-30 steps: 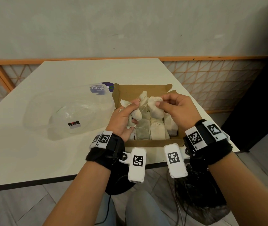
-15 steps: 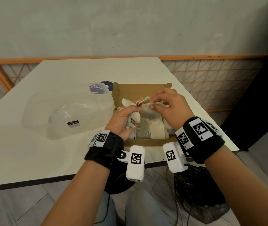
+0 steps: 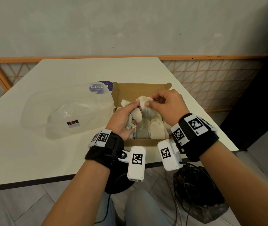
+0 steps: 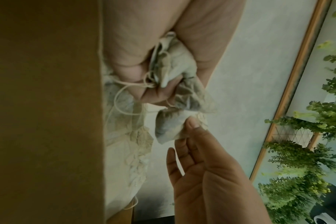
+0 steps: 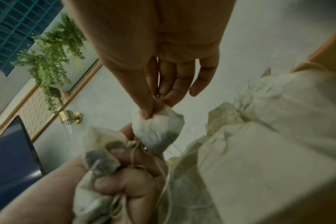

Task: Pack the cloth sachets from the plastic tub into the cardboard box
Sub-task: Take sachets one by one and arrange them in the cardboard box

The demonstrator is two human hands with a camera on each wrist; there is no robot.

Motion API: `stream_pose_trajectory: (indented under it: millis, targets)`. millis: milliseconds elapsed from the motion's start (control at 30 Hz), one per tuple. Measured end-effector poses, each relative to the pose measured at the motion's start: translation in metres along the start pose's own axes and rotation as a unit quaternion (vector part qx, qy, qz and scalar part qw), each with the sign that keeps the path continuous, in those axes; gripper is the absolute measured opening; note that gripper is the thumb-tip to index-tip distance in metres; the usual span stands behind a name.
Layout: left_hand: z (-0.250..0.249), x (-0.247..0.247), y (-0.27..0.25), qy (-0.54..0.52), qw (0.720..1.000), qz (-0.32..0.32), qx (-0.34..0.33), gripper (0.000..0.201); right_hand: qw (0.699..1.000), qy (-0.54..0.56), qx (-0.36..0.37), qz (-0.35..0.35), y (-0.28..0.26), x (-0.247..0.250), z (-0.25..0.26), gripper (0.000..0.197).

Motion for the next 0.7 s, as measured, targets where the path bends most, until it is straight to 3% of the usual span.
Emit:
stream_pose_trajectory:
  millis: [200, 500, 600, 700]
  targets:
    - [0.001, 0.001, 0.002, 0.011, 1.0, -0.007, -0.013, 0.017, 0.998, 0.066, -0.008, -0.009, 0.002, 0.0, 0.002, 0.015]
    - [0.002, -0.002, 0.0, 0.06, 0.997, 0.019, -0.042, 0.019, 0.999, 0.037, 0.003, -0.017, 0.012, 0.005, 0.003, 0.012]
    - [0.001, 0.0, 0.002, 0.052, 0.998, 0.006, -0.041, 0.016, 0.994, 0.099, -0.014, -0.042, 0.014, 0.011, 0.002, 0.006]
    - [-0.001, 0.003, 0.003, 0.024, 0.999, -0.021, -0.033, 0.014, 0.986, 0.161, -0.034, 0.001, 0.01, 0.012, 0.003, 0.004]
Point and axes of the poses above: each hand's wrist, its own y-axis towards the middle knuckle, its own x-axis out of the back of the hand, z = x × y, the point moved 3 cm from there along y, towards the middle knuckle, and after that the axes turned 2 degrees about -z, right-handed, at the moved point
